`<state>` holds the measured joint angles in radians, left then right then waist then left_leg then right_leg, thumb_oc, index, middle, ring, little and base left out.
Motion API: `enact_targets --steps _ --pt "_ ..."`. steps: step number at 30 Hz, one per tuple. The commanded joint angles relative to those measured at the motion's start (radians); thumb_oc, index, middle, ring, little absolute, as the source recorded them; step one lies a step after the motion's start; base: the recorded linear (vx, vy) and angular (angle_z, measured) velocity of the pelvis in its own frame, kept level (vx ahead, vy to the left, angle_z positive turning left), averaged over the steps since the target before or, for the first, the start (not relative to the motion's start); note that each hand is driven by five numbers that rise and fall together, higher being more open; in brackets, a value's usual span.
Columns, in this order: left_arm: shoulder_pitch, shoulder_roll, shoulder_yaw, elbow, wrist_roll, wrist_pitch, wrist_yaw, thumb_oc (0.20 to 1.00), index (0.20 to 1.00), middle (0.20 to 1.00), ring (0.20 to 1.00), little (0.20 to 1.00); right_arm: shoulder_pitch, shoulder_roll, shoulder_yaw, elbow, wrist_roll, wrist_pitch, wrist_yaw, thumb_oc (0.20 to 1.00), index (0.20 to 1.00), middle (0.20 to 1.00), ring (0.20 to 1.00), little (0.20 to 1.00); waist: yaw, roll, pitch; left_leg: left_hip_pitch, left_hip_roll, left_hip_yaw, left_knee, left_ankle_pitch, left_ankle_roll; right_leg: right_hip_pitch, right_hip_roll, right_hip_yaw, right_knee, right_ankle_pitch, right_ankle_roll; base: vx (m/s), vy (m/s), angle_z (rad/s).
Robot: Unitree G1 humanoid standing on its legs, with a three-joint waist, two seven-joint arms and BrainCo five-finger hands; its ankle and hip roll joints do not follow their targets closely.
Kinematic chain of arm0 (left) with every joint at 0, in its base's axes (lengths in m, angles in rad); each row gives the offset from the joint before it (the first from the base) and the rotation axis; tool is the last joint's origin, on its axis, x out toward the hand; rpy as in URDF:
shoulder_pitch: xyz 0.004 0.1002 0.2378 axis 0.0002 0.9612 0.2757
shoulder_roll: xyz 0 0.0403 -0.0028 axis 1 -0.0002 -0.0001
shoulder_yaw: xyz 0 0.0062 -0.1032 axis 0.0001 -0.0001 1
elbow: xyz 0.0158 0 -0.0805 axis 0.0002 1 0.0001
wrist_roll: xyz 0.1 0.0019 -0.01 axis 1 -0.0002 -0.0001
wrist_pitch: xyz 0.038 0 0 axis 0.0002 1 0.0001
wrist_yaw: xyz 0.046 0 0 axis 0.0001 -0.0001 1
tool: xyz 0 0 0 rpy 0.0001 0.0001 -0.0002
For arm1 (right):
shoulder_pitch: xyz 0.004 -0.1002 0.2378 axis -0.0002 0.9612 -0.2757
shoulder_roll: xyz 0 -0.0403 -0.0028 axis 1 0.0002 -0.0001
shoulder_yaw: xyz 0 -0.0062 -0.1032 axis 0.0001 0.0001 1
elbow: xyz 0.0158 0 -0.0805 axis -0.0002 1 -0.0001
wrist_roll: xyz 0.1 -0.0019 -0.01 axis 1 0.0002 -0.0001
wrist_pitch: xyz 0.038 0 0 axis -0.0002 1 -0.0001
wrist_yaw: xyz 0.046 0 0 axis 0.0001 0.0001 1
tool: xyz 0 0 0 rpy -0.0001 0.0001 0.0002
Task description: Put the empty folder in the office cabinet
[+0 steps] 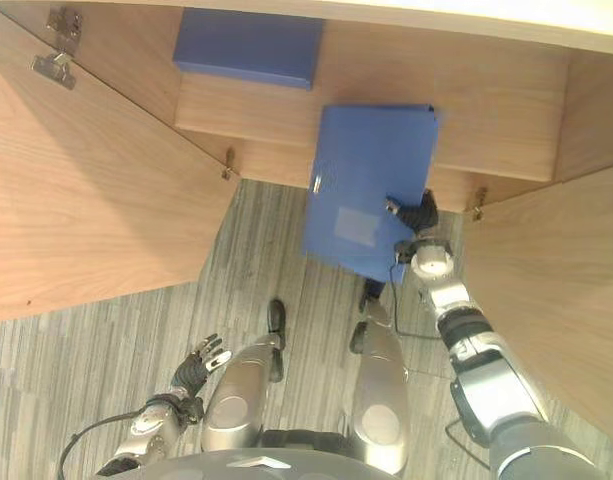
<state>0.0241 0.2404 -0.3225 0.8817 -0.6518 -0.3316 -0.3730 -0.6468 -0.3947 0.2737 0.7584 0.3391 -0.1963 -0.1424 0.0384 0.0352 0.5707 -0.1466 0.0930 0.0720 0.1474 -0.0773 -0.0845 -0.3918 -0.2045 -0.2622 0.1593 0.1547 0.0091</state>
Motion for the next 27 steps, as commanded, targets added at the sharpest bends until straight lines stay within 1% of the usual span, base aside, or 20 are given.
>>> enact_targets --steps 1,3,4,6,9,10,12,14,15,16,17,18,20,22,25,26,27 --pt "0.049 0.04 -0.088 -0.038 0.008 -0.008 0.027 1.0 1.0 1.0 1.0 1.0 -0.053 -0.054 -0.048 -0.007 0.104 -0.045 -0.051 0.2 0.2 0.2 0.2 0.2 0.016 0.005 -0.063 0.106 0.009 -0.073 0.065 -0.184 0.068 -0.099 -0.073 0.161 0.032 0.015 0.162 0.08 -0.104 0.28" --pt "0.035 0.046 -0.101 -0.044 0.004 0.0 0.029 1.0 1.0 1.0 1.0 1.0 -0.116 -0.085 -0.084 0.04 0.158 -0.041 -0.078 0.2 0.2 0.2 0.2 0.2 0.018 0.016 -0.057 0.093 0.012 -0.103 0.041 -0.161 0.058 -0.114 -0.064 0.194 0.039 0.007 0.156 0.05 -0.082 0.4" --pt "0.033 0.047 -0.103 -0.044 0.004 0.0 0.025 1.0 1.0 1.0 1.0 1.0 -0.153 -0.098 -0.103 0.067 0.184 -0.025 -0.089 0.2 0.2 0.2 0.2 0.2 0.023 0.023 -0.054 0.092 0.016 -0.109 0.033 -0.156 0.053 -0.118 -0.061 0.193 0.047 0.0 0.151 0.05 -0.058 0.47" --pt "0.032 0.047 -0.103 -0.047 -0.003 0.002 0.026 1.0 1.0 1.0 1.0 1.0 -0.195 -0.113 -0.126 0.098 0.216 -0.01 -0.113 0.2 0.2 0.2 0.2 0.2 0.031 0.03 -0.051 0.092 0.022 -0.11 0.025 -0.15 0.048 -0.13 -0.055 0.178 0.069 -0.014 0.143 0.04 -0.041 0.49" --pt "0.029 0.04 -0.102 -0.046 -0.005 0.001 0.015 1.0 1.0 1.0 1.0 1.0 -0.278 -0.135 -0.165 0.161 0.284 -0.022 -0.18 0.2 0.2 0.2 0.2 0.2 0.051 0.044 -0.051 0.081 0.034 -0.106 0.009 -0.131 0.037 -0.153 -0.04 0.152 0.118 -0.049 0.123 0.04 -0.037 0.51" --pt "0.029 0.04 -0.102 -0.046 -0.005 0.001 0.015 1.0 1.0 1.0 1.0 1.0 -0.278 -0.135 -0.165 0.161 0.284 -0.022 -0.18 0.2 0.2 0.2 0.2 0.2 0.051 0.044 -0.051 0.081 0.034 -0.106 0.009 -0.131 0.037 -0.153 -0.04 0.152 0.118 -0.049 0.123 0.03 -0.041 -0.15" --pt "0.025 0.037 -0.106 -0.048 -0.023 0.001 0.019 1.0 1.0 1.0 1.0 1.0 -0.313 -0.138 -0.177 0.189 0.327 -0.027 -0.233 0.2 0.2 0.2 0.2 0.2 0.06 0.05 -0.051 0.059 0.039 -0.104 0.011 -0.119 0.035 -0.167 -0.035 0.147 0.146 -0.069 0.113 0.03 -0.052 -0.27" --pt "0.019 0.029 -0.104 -0.041 -0.03 0.002 0.022 1.0 1.0 1.0 1.0 1.0 -0.345 -0.131 -0.199 0.221 0.404 -0.033 -0.28 0.2 0.2 0.2 0.2 0.2 0.068 0.054 -0.051 0.034 0.046 -0.104 0.015 -0.104 0.033 -0.175 -0.03 0.141 0.17 -0.09 0.103 0.05 -0.061 -0.07" --pt "0.017 0.025 -0.103 -0.033 -0.031 0.0 0.02 1.0 1.0 1.0 1.0 1.0 -0.364 -0.129 -0.206 0.24 0.442 -0.043 -0.304 0.2 0.2 0.2 0.2 0.2 0.073 0.06 -0.051 0.022 0.052 -0.104 0.018 -0.1 0.03 -0.178 -0.024 0.138 0.183 -0.105 0.097 0.03 -0.046 0.06" --pt "0.015 0.023 -0.102 -0.031 -0.034 0.0 0.019 1.0 1.0 1.0 1.0 1.0 -0.374 -0.129 -0.21 0.247 0.464 -0.049 -0.319 0.2 0.2 0.2 0.2 0.2 0.075 0.059 -0.051 0.011 0.051 -0.105 0.019 -0.092 0.03 -0.182 -0.024 0.138 0.182 -0.103 0.095 0.03 -0.053 0.04" --pt "0.015 0.018 -0.102 -0.026 -0.042 0.005 0.018 1.0 1.0 1.0 1.0 1.0 -0.402 -0.126 -0.221 0.266 0.526 -0.059 -0.351 0.2 0.2 0.2 0.2 0.2 0.082 0.066 -0.051 -0.007 0.058 -0.109 0.022 -0.084 0.026 -0.19 -0.019 0.134 0.199 -0.12 0.089 -0.01 -0.046 0.05" --pt "0.013 0.014 -0.103 -0.019 -0.046 0.0 0.014 1.0 1.0 1.0 1.0 1.0 -0.417 -0.128 -0.227 0.276 0.547 -0.068 -0.364 0.2 0.2 0.2 0.2 0.2 0.084 0.066 -0.051 -0.021 0.059 -0.11 0.02 -0.073 0.024 -0.194 -0.017 0.132 0.198 -0.12 0.084 -0.01 -0.054 0.05" --pt "0.011 0.007 -0.105 -0.01 -0.058 0.0 0.014 1.0 1.0 1.0 1.0 1.0 -0.443 -0.127 -0.231 0.295 0.626 -0.082 -0.402 0.2 0.2 0.2 0.2 0.2 0.09 0.073 -0.051 -0.044 0.066 -0.113 0.025 -0.055 0.02 -0.193 -0.009 0.125 0.205 -0.139 0.074 0.0 -0.048 0.08" --pt "0.012 0.003 -0.106 -0.008 -0.066 -0.005 0.016 1.0 1.0 1.0 1.0 1.0 -0.459 -0.13 -0.232 0.308 0.664 -0.09 -0.419 0.2 0.2 0.2 0.2 0.2 0.095 0.076 -0.051 -0.067 0.07 -0.116 0.033 -0.035 0.017 -0.192 -0.002 0.121 0.204 -0.147 0.066 0.0 -0.041 0.09" --pt "0.011 0.0 -0.107 -0.004 -0.069 -0.011 0.017 1.0 1.0 1.0 1.0 1.0 -0.473 -0.129 -0.226 0.316 0.69 -0.094 -0.435 0.2 0.2 0.2 0.2 0.2 0.096 0.077 -0.051 -0.082 0.073 -0.116 0.035 -0.022 0.015 -0.194 0.003 0.119 0.202 -0.15 0.062 -0.01 -0.034 0.05" --pt "0.007 0.0 -0.109 -0.007 -0.073 -0.008 0.018 1.0 1.0 1.0 1.0 1.0 -0.493 -0.128 -0.22 0.328 0.762 -0.127 -0.452 0.2 0.2 0.2 0.2 0.2 0.099 0.079 -0.051 -0.104 0.074 -0.117 0.043 -0.007 0.012 -0.195 0.008 0.116 0.196 -0.153 0.055 -0.01 -0.068 0.03" --pt "0.009 -0.002 -0.111 -0.007 -0.083 -0.012 0.025 1.0 1.0 1.0 1.0 1.0 -0.506 -0.125 -0.225 0.333 0.847 -0.139 -0.454 0.2 0.2 0.2 0.2 0.2 0.103 0.079 -0.051 -0.126 0.076 -0.119 0.054 0.003 0.01 -0.194 0.012 0.114 0.191 -0.158 0.049 -0.01 -0.068 0.03"
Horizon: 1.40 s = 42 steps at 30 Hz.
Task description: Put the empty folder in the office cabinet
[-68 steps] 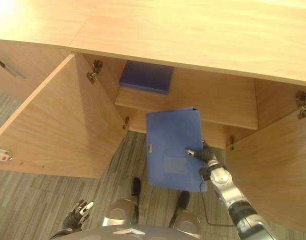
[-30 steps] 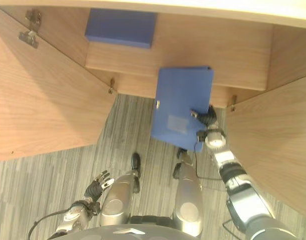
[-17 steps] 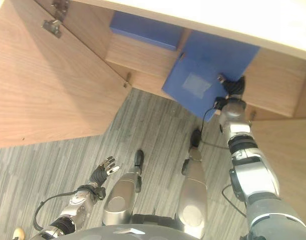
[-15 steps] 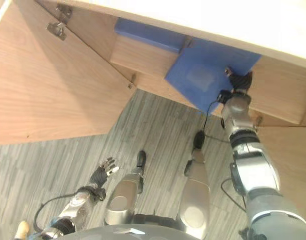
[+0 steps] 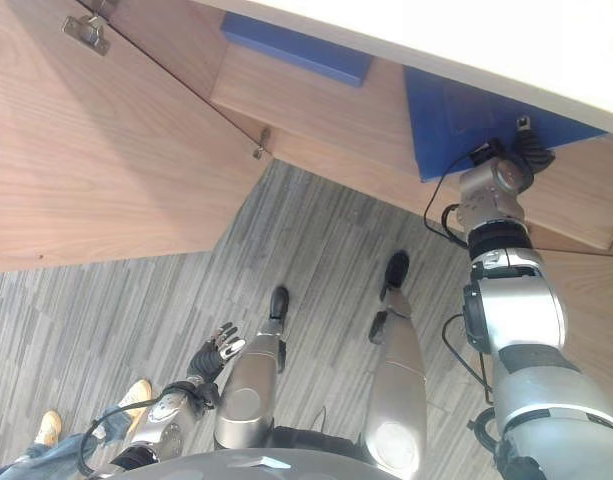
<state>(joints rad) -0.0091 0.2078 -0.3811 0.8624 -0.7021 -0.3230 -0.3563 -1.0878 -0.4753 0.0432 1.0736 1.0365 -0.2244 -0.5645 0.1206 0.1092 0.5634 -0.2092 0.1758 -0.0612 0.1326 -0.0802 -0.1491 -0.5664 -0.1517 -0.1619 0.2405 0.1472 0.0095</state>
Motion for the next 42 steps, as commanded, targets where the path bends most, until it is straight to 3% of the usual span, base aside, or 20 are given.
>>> enact_targets --steps 1,3,11,15,16,17,18,21,27,30,40,41,42 --pt "0.042 0.031 -0.052 0.013 -0.032 -0.021 0.008 1.0 1.0 1.0 1.0 1.0 -0.065 -0.044 0.006 0.017 0.149 -0.111 -0.032 0.2 0.2 0.2 0.2 0.2 0.02 0.005 -0.043 -0.063 -0.007 0.014 0.068 0.006 0.075 -0.02 -0.041 0.014 0.11 -0.151 0.049 0.0 -0.084 0.0" --pt "0.042 0.031 -0.054 0.007 -0.06 -0.019 0.021 1.0 1.0 1.0 1.0 1.0 -0.099 -0.035 0.007 0.023 0.274 -0.189 -0.046 0.2 0.2 0.2 0.2 0.2 0.024 0.005 -0.043 -0.104 -0.002 0.017 0.088 0.024 0.071 -0.029 -0.033 0.01 0.108 -0.159 0.04 0.0 -0.083 -0.04" --pt "0.045 0.035 -0.044 -0.018 -0.11 -0.01 0.066 1.0 1.0 1.0 1.0 1.0 -0.189 -0.029 0.035 0.024 0.273 -0.212 -0.125 0.2 0.2 0.2 0.2 0.2 0.038 -0.001 -0.043 -0.19 0.018 0.017 0.13 0.063 0.06 -0.054 -0.024 -0.001 0.141 -0.197 0.018 0.05 -0.078 -0.03" --pt "0.062 0.04 -0.034 -0.027 -0.129 -0.013 0.072 1.0 1.0 1.0 1.0 1.0 -0.21 -0.038 0.033 0.022 0.272 -0.283 -0.166 0.2 0.2 0.2 0.2 0.2 0.047 -0.001 -0.043 -0.25 0.027 0.01 0.179 0.068 0.064 -0.091 -0.027 0.003 0.241 -0.256 -0.004 0.13 -0.097 -0.03" --pt "0.068 0.043 -0.037 -0.031 -0.132 -0.013 0.076 1.0 1.0 1.0 1.0 1.0 -0.21 -0.04 0.032 0.021 0.255 -0.285 -0.176 0.2 0.2 0.2 0.2 0.2 0.049 0.001 -0.043 -0.241 0.026 0.002 0.189 0.047 0.061 -0.082 -0.028 0.011 0.266 -0.289 0.004 0.14 -0.118 0.1" --pt "0.068 0.045 -0.036 -0.04 -0.139 -0.011 0.087 1.0 1.0 1.0 1.0 1.0 -0.222 -0.045 0.034 0.015 0.257 -0.272 -0.189 0.2 0.2 0.2 0.2 0.2 0.053 0.001 -0.043 -0.277 0.025 0.005 0.202 0.07 0.065 -0.109 -0.032 0.002 0.289 -0.283 -0.011 0.21 -0.099 0.11" --pt "0.077 0.049 -0.035 -0.039 -0.152 -0.013 0.088 1.0 1.0 1.0 1.0 1.0 -0.225 -0.05 0.038 0.019 0.262 -0.269 -0.2 0.2 0.2 0.2 0.2 0.2 0.055 0.006 -0.043 -0.272 0.023 -0.003 0.216 0.05 0.063 -0.102 -0.032 0.013 0.328 -0.325 -0.007 0.15 -0.102 0.1" --pt "0.082 0.049 -0.022 -0.032 -0.164 -0.015 0.07 1.0 1.0 1.0 1.0 1.0 -0.239 -0.063 0.048 0.031 0.245 -0.277 -0.247 0.2 0.2 0.2 0.2 0.2 0.058 0.012 -0.043 -0.319 0.02 -0.006 0.257 0.058 0.065 -0.134 -0.038 0.017 0.396 -0.361 -0.021 0.12 -0.055 0.1" --pt "0.083 0.048 -0.019 -0.03 -0.165 -0.018 0.06 1.0 1.0 1.0 1.0 1.0 -0.246 -0.066 0.054 0.034 0.248 -0.281 -0.26 0.2 0.2 0.2 0.2 0.2 0.058 0.015 -0.043 -0.333 0.019 -0.008 0.267 0.061 0.065 -0.144 -0.037 0.018 0.409 -0.369 -0.025 0.03 -0.014 0.04" --pt "0.105 0.052 0.006 -0.022 -0.225 -0.039 0.006 1.0 1.0 1.0 1.0 1.0 -0.277 -0.101 0.086 0.05 0.204 -0.271 -0.26 0.2 0.2 0.2 0.2 0.2 0.06 0.043 -0.043 -0.422 0.005 -0.005 0.322 0.06 0.073 -0.207 -0.04 0.018 0.466 -0.399 -0.046 0.06 -0.027 0.11" --pt "0.127 0.045 0.046 0.009 -0.27 -0.061 -0.031 1.0 1.0 1.0 1.0 1.0 -0.32 -0.112 0.114 0.074 0.297 -0.342 -0.197 0.2 0.2 0.2 0.2 0.2 0.073 0.071 -0.043 -0.521 -0.005 0.004 0.394 0.054 0.074 -0.257 -0.043 0.011 0.484 -0.406 -0.051 0.0 -0.018 0.0" --pt "0.128 0.045 0.046 0.012 -0.268 -0.058 -0.038 1.0 1.0 1.0 1.0 1.0 -0.329 -0.112 0.118 0.073 0.323 -0.344 -0.194 0.235 0.235 0.235 0.235 0.235 0.073 0.074 -0.043 -0.528 -0.005 0.006 0.401 0.055 0.073 -0.261 -0.044 0.01 0.488 -0.408 -0.052 0.0 -0.004 -0.16" --pt "0.132 0.043 0.046 0.017 -0.267 -0.06 -0.048 1.0 1.0 1.0 1.0 1.0 -0.334 -0.114 0.123 0.073 0.374 -0.357 -0.165 1.0 1.0 1.0 1.0 1.0 0.073 0.078 -0.043 -0.534 -0.004 0.009 0.407 0.057 0.072 -0.264 -0.045 0.01 0.492 -0.411 -0.055 0.0 0.004 0.07"
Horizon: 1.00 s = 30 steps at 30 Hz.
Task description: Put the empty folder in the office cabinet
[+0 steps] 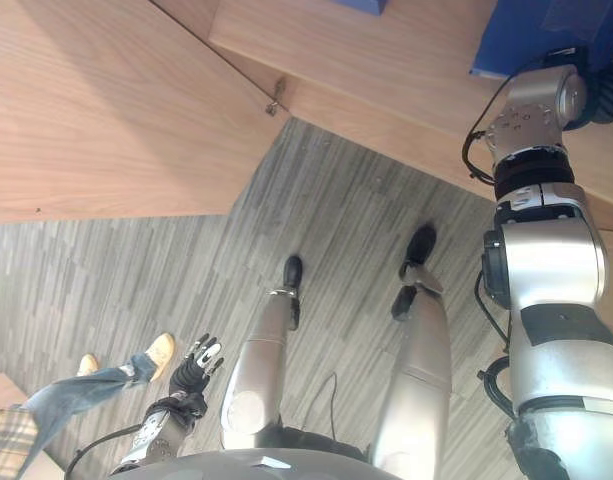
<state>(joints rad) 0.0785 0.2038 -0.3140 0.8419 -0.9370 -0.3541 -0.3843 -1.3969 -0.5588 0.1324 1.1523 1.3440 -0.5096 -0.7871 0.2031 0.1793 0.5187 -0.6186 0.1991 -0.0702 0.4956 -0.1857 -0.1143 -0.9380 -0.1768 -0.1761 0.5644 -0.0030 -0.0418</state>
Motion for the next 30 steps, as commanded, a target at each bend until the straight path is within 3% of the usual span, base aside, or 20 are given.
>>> enact_targets --steps 1,4,8,11,12,14,17,19,22,30 --pt "0.047 0.044 -0.021 0.042 -0.036 -0.032 -0.027 1.0 1.0 1.0 1.0 1.0 -0.03 -0.033 0.038 -0.002 0.105 -0.087 0.075 1.0 1.0 1.0 1.0 1.0 -0.009 0.01 0.001 -0.128 -0.028 0.018 0.05 0.165 0.036 0.107 -0.021 0.026 0.171 -0.262 -0.005 0.0 0.018 0.12" --pt "0.05 0.038 -0.027 0.047 -0.051 -0.038 -0.041 1.0 1.0 1.0 1.0 1.0 -0.052 -0.033 0.043 -0.003 0.092 -0.184 0.086 1.0 1.0 1.0 1.0 1.0 -0.013 0.02 0.001 -0.129 -0.026 0.026 0.054 0.168 0.03 0.107 -0.031 0.031 0.169 -0.263 -0.002 -0.01 0.052 0.12" --pt "0.054 0.033 -0.025 0.053 -0.057 -0.034 -0.041 1.0 1.0 1.0 1.0 1.0 -0.042 -0.023 0.022 -0.038 0.04 -0.188 0.008 1.0 1.0 1.0 1.0 1.0 -0.019 0.028 0.001 -0.122 -0.027 0.031 0.068 0.171 0.027 0.114 -0.038 0.04 0.178 -0.271 -0.001 0.01 0.05 -0.04" --pt "0.054 0.035 -0.028 0.05 -0.054 -0.028 -0.042 1.0 1.0 1.0 1.0 1.0 -0.048 -0.022 0.023 -0.032 -0.014 -0.143 -0.005 1.0 1.0 1.0 1.0 1.0 -0.017 0.033 0.001 -0.119 -0.028 0.032 0.069 0.165 0.025 0.118 -0.043 0.041 0.18 -0.275 0.001 0.0 0.016 0.0" --pt "0.053 0.039 -0.034 0.055 -0.054 -0.026 -0.05 1.0 1.0 1.0 1.0 1.0 -0.056 -0.017 0.031 -0.026 -0.068 -0.072 -0.032 1.0 1.0 1.0 1.0 1.0 -0.016 0.035 0.001 -0.118 -0.031 0.033 0.075 0.165 0.024 0.12 -0.044 0.043 0.179 -0.274 -0.001 0.0 0.0 0.0" --pt "0.053 0.041 -0.035 0.058 -0.053 -0.025 -0.06 1.0 1.0 1.0 1.0 1.0 -0.058 -0.011 0.039 -0.02 -0.083 -0.032 -0.041 1.0 1.0 1.0 1.0 1.0 -0.015 0.037 0.001 -0.116 -0.031 0.035 0.076 0.163 0.025 0.124 -0.041 0.046 0.175 -0.271 -0.001 0.0 0.0 0.0" --pt "0.052 0.042 -0.031 0.059 -0.037 -0.03 -0.061 1.0 1.0 1.0 1.0 1.0 -0.037 -0.007 0.066 0.004 -0.12 0.106 -0.028 1.0 1.0 1.0 1.0 1.0 -0.016 0.03 0.001 -0.116 -0.033 0.039 0.079 0.154 0.027 0.13 -0.036 0.046 0.159 -0.266 -0.004 -0.01 0.003 -0.02" --pt "0.055 0.045 -0.036 0.063 -0.037 -0.04 -0.066 1.0 1.0 1.0 1.0 1.0 -0.031 -0.011 0.078 0.027 -0.144 0.16 -0.011 1.0 1.0 1.0 1.0 1.0 -0.017 0.027 0.001 -0.115 -0.034 0.043 0.084 0.148 0.029 0.135 -0.033 0.047 0.148 -0.262 -0.006 0.0 0.0 0.0" --pt "0.056 0.051 -0.04 0.068 -0.031 -0.047 -0.073 1.0 1.0 1.0 1.0 1.0 -0.01 -0.013 0.082 0.045 -0.192 0.212 0.02 1.0 1.0 1.0 1.0 1.0 -0.019 0.021 0.001 -0.107 -0.035 0.047 0.085 0.145 0.029 0.151 -0.027 0.045 0.126 -0.252 -0.006 -0.01 0.007 -0.02" --pt "0.044 0.037 -0.075 0.07 -0.036 -0.072 -0.043 1.0 1.0 1.0 1.0 1.0 0.039 -0.014 0.065 0.085 -0.301 0.247 0.027 1.0 1.0 1.0 1.0 1.0 -0.033 0.019 0.001 -0.086 -0.044 0.058 0.086 0.125 0.032 0.179 -0.025 0.051 0.082 -0.233 0.002 -0.02 0.03 -0.11"
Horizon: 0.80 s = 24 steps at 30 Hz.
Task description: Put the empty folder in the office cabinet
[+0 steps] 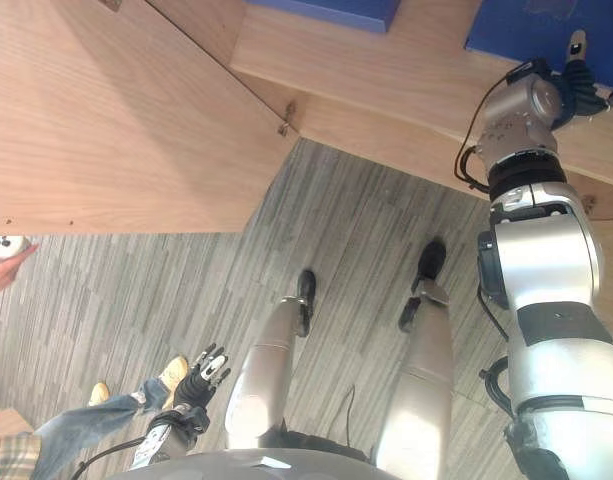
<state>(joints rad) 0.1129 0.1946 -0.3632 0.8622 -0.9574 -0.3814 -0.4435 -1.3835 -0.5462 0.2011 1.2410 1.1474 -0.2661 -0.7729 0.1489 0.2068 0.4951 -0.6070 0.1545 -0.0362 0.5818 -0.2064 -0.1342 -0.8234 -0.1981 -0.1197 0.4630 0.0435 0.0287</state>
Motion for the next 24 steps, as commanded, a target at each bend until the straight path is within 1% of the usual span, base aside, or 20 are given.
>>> enact_targets --steps 1,3,4,5,7,8,9,10,12,14,15,17,18,19,20,21,23,24 --pt "0.007 0.044 -0.028 0.05 -0.014 -0.045 0.018 1.0 1.0 1.0 1.0 1.0 0.035 -0.022 -0.005 -0.001 -0.139 0.008 0.009 1.0 1.0 1.0 1.0 1.0 0.021 -0.01 0.025 -0.092 0.0 0.025 -0.006 0.148 0.053 0.069 -0.003 -0.006 0.173 -0.275 -0.068 -0.04 0.013 -0.16" --pt "0.005 0.04 -0.027 0.055 -0.011 -0.053 0.011 1.0 1.0 1.0 1.0 1.0 0.048 -0.02 0.003 0.002 -0.253 0.007 0.005 1.0 1.0 1.0 1.0 1.0 0.02 -0.013 0.025 -0.078 0.0 0.029 -0.019 0.145 0.053 0.081 -0.001 -0.009 0.155 -0.27 -0.065 -0.05 0.013 -0.2" --pt "0.002 0.04 -0.03 0.054 -0.009 -0.055 0.012 1.0 1.0 1.0 1.0 1.0 0.056 -0.016 0.011 0.0 -0.315 0.024 0.015 1.0 1.0 1.0 1.0 1.0 0.019 -0.017 0.025 -0.07 0.0 0.03 -0.027 0.143 0.051 0.089 -0.001 -0.011 0.141 -0.263 -0.063 -0.09 0.026 -0.1" --pt "-0.002 0.037 -0.031 0.058 -0.003 -0.061 0.001 1.0 1.0 1.0 1.0 1.0 0.076 -0.01 0.024 -0.007 -0.404 0.024 0.0 1.0 1.0 1.0 1.0 1.0 0.017 -0.02 0.025 -0.058 0.001 0.034 -0.039 0.146 0.05 0.099 0.0 -0.013 0.124 -0.255 -0.062 -0.08 0.022 -0.04" --pt "-0.002 0.037 -0.031 0.059 -0.002 -0.062 0.0 1.0 1.0 1.0 1.0 1.0 0.079 -0.009 0.024 -0.009 -0.411 0.023 -0.003 1.0 1.0 1.0 1.0 1.0 0.016 -0.02 0.025 -0.056 0.001 0.034 -0.041 0.146 0.05 0.101 0.001 -0.013 0.122 -0.254 -0.061 -0.05 0.023 0.07" --pt "-0.002 0.029 -0.028 0.062 0.006 -0.074 -0.004 1.0 1.0 1.0 1.0 1.0 0.107 -0.009 0.039 -0.015 -0.522 0.005 0.011 1.0 1.0 1.0 1.0 1.0 0.013 -0.026 0.025 -0.042 0.0 0.036 -0.048 0.145 0.051 0.112 0.001 -0.016 0.105 -0.246 -0.057 -0.1 0.054 0.06" --pt "-0.005 0.022 -0.031 0.061 0.011 -0.083 -0.003 1.0 1.0 1.0 1.0 1.0 0.134 -0.006 0.045 -0.024 -0.608 0.026 0.043 1.0 1.0 1.0 1.0 1.0 0.008 -0.032 0.025 -0.026 -0.002 0.038 -0.058 0.141 0.05 0.128 0.001 -0.016 0.082 -0.235 -0.052 -0.14 0.07 0.01" --pt "-0.007 0.017 -0.029 0.064 0.03 -0.093 -0.005 1.0 1.0 1.0 1.0 1.0 0.163 -0.004 0.052 -0.035 -0.669 -0.016 0.069 1.0 1.0 1.0 1.0 1.0 0.005 -0.037 0.025 -0.012 -0.003 0.042 -0.065 0.141 0.051 0.142 0.002 -0.017 0.062 -0.225 -0.049 -0.13 0.054 0.04" --pt "-0.012 0.012 -0.031 0.062 0.047 -0.106 0.007 1.0 1.0 1.0 1.0 1.0 0.214 0.005 0.057 -0.064 -0.726 -0.085 0.142 1.0 1.0 1.0 1.0 1.0 -0.001 -0.05 0.025 0.013 -0.008 0.042 -0.071 0.135 0.052 0.168 0.001 -0.017 0.025 -0.204 -0.039 -0.12 0.044 0.02" --pt "-0.026 0.013 -0.026 0.063 0.082 -0.118 0.023 1.0 1.0 1.0 1.0 1.0 0.269 0.018 0.072 -0.1 -0.874 -0.121 0.206 1.0 1.0 1.0 1.0 1.0 -0.011 -0.066 0.025 0.042 -0.012 0.049 -0.083 0.126 0.055 0.194 0.002 -0.015 -0.017 -0.179 -0.026 -0.13 0.056 -0.06" --pt "-0.029 0.013 -0.024 0.063 0.092 -0.122 0.026 1.0 1.0 1.0 1.0 1.0 0.286 0.019 0.084 -0.112 -0.909 -0.121 0.231 1.0 1.0 1.0 1.0 1.0 -0.014 -0.071 0.025 0.048 -0.013 0.052 -0.085 0.124 0.056 0.2 0.002 -0.014 -0.027 -0.171 -0.023 -0.16 0.044 -0.1" --pt "-0.041 0.014 -0.008 0.067 0.121 -0.128 0.042 1.0 1.0 1.0 1.0 1.0 0.395 0.022 0.135 -0.177 -0.875 -0.159 0.293 1.0 1.0 1.0 1.0 1.0 -0.029 -0.103 0.025 0.078 -0.016 0.059 -0.087 0.102 0.066 0.235 0.006 -0.012 -0.076 -0.139 -0.009 -0.15 0.036 -0.11" --pt "-0.043 0.014 -0.004 0.069 0.127 -0.131 0.047 1.0 1.0 1.0 1.0 1.0 0.433 0.024 0.142 -0.198 -0.867 -0.162 0.321 1.0 1.0 1.0 1.0 1.0 -0.035 -0.115 0.025 0.096 -0.018 0.061 -0.09 0.093 0.07 0.251 0.007 -0.01 -0.094 -0.128 -0.003 -0.14 0.072 -0.03" --pt "-0.046 0.012 0.006 0.08 0.133 -0.143 0.045 1.0 1.0 1.0 1.0 1.0 0.487 0.028 0.147 -0.228 -0.858 -0.178 0.372 1.0 1.0 1.0 1.0 1.0 -0.046 -0.13 0.025 0.123 -0.021 0.068 -0.099 0.083 0.075 0.274 0.01 -0.005 -0.124 -0.109 0.004 -0.21 0.072 -0.02" --pt "-0.063 0.013 0.013 0.085 0.141 -0.146 0.052 1.0 1.0 1.0 1.0 1.0 0.519 0.035 0.149 -0.25 -0.86 -0.184 0.392 1.0 1.0 1.0 1.0 1.0 -0.057 -0.149 0.025 0.122 -0.03 0.075 -0.109 0.097 0.085 0.275 0.006 -0.004 -0.156 -0.074 0.003 -0.15 0.097 -0.04" --pt "-0.051 0.006 0.017 0.066 0.166 -0.139 0.077 1.0 1.0 1.0 1.0 1.0 0.568 0.04 0.156 -0.283 -0.863 -0.179 0.4 1.0 1.0 1.0 1.0 1.0 -0.061 -0.151 0.025 0.158 -0.03 0.074 -0.105 0.063 0.085 0.305 0.013 0.005 -0.165 -0.08 0.022 -0.08 0.054 -0.05" --pt "-0.051 0.006 0.017 0.066 0.166 -0.139 0.077 1.0 1.0 1.0 1.0 1.0 0.568 0.04 0.156 -0.283 -0.863 -0.179 0.4 1.0 1.0 1.0 1.0 1.0 -0.061 -0.151 0.025 0.158 -0.03 0.074 -0.105 0.063 0.085 0.305 0.013 0.005 -0.165 -0.08 0.022 -0.04 0.046 -0.15" --pt "-0.054 -0.006 0.029 0.022 0.212 -0.112 0.131 1.0 1.0 1.0 1.0 1.0 0.616 0.045 0.167 -0.327 -0.87 -0.165 0.412 1.0 1.0 1.0 1.0 1.0 -0.075 -0.174 0.025 0.173 -0.045 0.084 -0.11 0.065 0.1 0.315 0.007 0.012 -0.196 -0.044 0.026 -0.1 0.048 -0.29"
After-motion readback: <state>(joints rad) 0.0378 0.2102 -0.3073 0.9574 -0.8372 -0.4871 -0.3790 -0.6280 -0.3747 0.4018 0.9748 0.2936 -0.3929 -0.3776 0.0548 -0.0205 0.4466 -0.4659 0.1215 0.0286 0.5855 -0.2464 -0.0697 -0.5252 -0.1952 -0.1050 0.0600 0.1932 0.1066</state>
